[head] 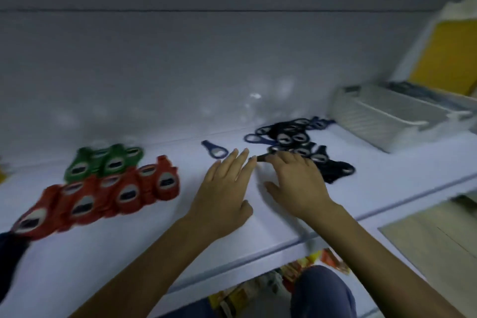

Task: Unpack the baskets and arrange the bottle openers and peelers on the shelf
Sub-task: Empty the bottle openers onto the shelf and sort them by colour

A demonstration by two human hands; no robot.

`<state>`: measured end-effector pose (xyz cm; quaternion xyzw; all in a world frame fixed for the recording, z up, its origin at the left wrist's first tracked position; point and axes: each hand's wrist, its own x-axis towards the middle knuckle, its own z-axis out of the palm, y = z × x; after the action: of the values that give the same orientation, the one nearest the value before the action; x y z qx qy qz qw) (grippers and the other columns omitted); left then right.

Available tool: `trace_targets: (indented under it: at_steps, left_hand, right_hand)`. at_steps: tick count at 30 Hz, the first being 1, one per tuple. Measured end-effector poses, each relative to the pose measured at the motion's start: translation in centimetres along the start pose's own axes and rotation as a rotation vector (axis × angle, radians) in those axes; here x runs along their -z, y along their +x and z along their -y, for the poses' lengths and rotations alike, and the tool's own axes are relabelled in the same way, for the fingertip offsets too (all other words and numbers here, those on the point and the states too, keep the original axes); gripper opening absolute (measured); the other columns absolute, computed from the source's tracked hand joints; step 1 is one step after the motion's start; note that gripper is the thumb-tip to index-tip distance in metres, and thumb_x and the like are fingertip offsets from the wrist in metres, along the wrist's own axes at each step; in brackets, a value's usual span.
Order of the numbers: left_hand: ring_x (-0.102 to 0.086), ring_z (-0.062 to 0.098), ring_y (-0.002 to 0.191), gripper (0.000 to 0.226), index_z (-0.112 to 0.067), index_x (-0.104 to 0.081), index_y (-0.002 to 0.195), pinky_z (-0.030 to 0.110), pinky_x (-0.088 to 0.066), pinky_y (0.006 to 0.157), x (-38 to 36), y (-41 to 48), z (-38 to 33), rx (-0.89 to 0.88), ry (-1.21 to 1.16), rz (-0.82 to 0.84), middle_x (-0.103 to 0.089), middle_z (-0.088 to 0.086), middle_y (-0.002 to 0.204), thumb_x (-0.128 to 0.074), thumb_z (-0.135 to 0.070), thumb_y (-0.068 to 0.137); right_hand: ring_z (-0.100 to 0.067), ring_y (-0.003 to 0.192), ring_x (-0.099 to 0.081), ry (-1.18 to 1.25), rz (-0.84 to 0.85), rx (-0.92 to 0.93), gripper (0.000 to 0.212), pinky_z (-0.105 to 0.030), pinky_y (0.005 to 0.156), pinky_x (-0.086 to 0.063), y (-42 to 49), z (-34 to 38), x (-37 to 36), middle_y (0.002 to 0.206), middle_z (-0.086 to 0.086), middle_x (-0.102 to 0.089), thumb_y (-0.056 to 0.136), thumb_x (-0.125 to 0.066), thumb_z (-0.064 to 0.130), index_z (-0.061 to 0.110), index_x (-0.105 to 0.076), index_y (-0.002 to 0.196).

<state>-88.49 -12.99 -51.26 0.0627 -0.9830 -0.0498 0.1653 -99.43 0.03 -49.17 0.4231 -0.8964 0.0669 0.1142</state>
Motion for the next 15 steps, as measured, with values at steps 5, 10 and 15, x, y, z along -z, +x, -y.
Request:
trace_targets:
  at_steps: [5, 10, 15]
  left_hand:
    - [-0.010, 0.013, 0.145, 0.076, -0.019, -0.013, 0.151, 0.028, -0.010, 0.116, -3.3, 4.3, -3.0, -0.117, -0.225, 0.014, -0.015, -0.001, 0.158, -0.054, -0.029, 0.088]
    - [-0.050, 0.012, 0.120, 0.063, -0.018, -0.039, 0.141, 0.023, -0.040, 0.100, -5.5, 6.3, -4.2, -0.002, -0.689, -0.017, -0.050, -0.001, 0.137, -0.066, -0.017, 0.085]
    - [-0.068, 0.009, 0.066, 0.019, -0.022, -0.058, 0.107, 0.016, -0.049, 0.052, -5.1, 7.3, -3.4, 0.380, -1.275, -0.101, -0.067, 0.001, 0.100, -0.063, -0.015, 0.089]
  right_hand:
    - [-0.024, 0.124, -0.045, 0.021, -0.022, -0.249, 0.054, -0.035, 0.100, -0.033, -1.9, -5.5, -2.0, 0.135, 0.001, -0.051, 0.091, -0.047, 0.055, 0.025, -0.046, 0.136]
    - [-0.022, 0.101, -0.056, -0.021, -0.128, -0.152, 0.028, -0.030, 0.083, -0.037, -1.6, -6.4, -2.4, 0.110, 0.003, -0.066, 0.095, -0.046, 0.036, 0.027, -0.068, 0.111]
    - [-0.030, 0.069, -0.062, -0.118, -0.299, -0.089, 0.017, -0.030, 0.058, -0.041, -1.3, -6.1, -1.9, 0.077, -0.010, -0.065, 0.081, -0.049, 0.009, 0.007, -0.066, 0.080]
